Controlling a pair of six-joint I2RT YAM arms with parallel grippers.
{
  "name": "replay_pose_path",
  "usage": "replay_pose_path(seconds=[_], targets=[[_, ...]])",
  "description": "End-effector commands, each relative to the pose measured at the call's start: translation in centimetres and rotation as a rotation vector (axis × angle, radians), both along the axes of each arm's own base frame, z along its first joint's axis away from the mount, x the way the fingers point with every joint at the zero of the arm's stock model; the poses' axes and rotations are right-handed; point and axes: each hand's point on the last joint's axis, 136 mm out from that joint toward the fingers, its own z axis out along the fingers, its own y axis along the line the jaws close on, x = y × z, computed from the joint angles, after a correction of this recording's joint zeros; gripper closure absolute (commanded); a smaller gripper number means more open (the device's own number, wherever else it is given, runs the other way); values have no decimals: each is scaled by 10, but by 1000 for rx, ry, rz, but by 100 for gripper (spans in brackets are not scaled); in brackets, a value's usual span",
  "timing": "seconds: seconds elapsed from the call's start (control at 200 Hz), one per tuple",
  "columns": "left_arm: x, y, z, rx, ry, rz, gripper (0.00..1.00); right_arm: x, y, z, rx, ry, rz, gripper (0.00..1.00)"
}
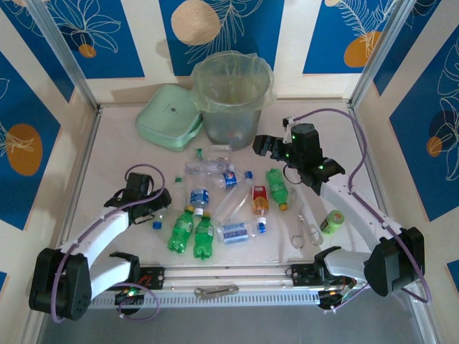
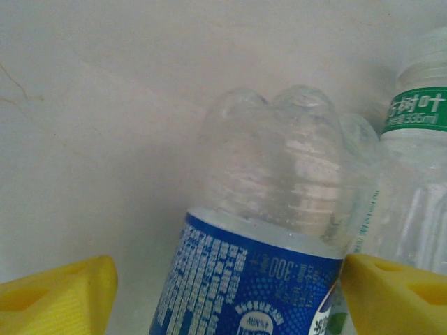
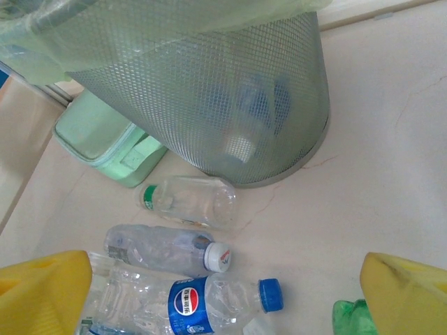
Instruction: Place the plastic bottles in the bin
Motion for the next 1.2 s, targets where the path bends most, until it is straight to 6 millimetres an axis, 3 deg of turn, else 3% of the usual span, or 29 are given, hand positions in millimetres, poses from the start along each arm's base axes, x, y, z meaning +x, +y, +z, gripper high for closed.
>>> replay_pose_path(seconds=[0.0,0.465,0.78,0.985,1.196], targets=[[-4,-1,-9,11,27,-20,19,3,3,-3,33,7,-2,1],[-2,1,-29,49,83,-28,23,14,12,-1,57,27,17,1],[1,-1,-33,47,87,-32,42,14,11,-6,54,37,9,1],[2,3,-24,62,56,-20,50,15,11,-6,55,37,9,1],[14,3,11,58,-43,-17,52,14,11,-9,54,42,8,1]])
